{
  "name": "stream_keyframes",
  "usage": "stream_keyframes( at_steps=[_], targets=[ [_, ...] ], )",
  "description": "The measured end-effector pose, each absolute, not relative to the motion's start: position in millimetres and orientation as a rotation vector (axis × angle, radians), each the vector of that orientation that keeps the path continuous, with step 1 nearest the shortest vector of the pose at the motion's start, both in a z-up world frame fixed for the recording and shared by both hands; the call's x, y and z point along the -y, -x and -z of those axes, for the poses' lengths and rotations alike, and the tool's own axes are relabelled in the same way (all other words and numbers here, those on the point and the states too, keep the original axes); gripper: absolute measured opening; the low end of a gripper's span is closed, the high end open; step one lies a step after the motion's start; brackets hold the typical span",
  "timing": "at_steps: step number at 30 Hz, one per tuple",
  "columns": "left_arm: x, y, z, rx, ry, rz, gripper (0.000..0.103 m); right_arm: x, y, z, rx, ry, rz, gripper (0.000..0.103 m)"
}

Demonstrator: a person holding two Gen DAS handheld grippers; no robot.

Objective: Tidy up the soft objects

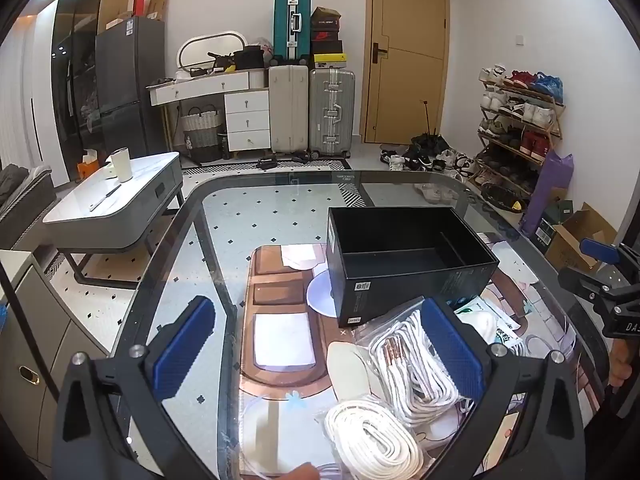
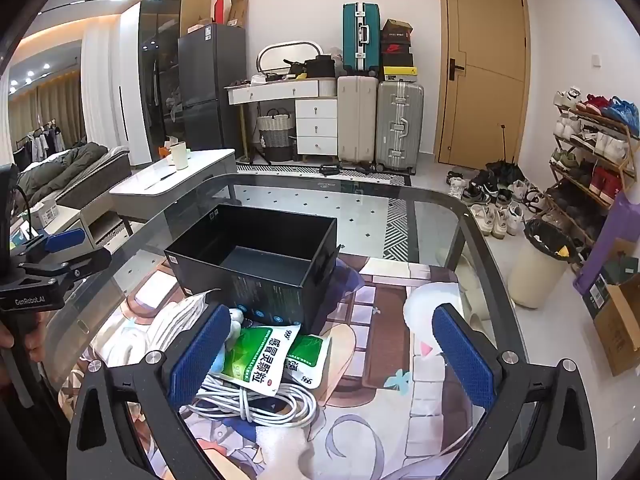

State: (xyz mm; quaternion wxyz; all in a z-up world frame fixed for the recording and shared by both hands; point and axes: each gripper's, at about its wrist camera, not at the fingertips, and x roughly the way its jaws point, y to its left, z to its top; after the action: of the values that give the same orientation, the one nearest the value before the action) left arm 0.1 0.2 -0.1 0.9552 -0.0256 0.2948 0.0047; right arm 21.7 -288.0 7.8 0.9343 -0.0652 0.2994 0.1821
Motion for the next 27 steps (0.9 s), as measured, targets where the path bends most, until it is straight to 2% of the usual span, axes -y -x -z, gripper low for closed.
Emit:
stream_keyframes(
  at_steps=[27],
  targets=[
    [-1.4,-2.2,2.7,-0.621,0.055,-0.022,0.103,284.9,-23.2,-4.8,-0.624,0.132,-0.386,0.103]
  ],
)
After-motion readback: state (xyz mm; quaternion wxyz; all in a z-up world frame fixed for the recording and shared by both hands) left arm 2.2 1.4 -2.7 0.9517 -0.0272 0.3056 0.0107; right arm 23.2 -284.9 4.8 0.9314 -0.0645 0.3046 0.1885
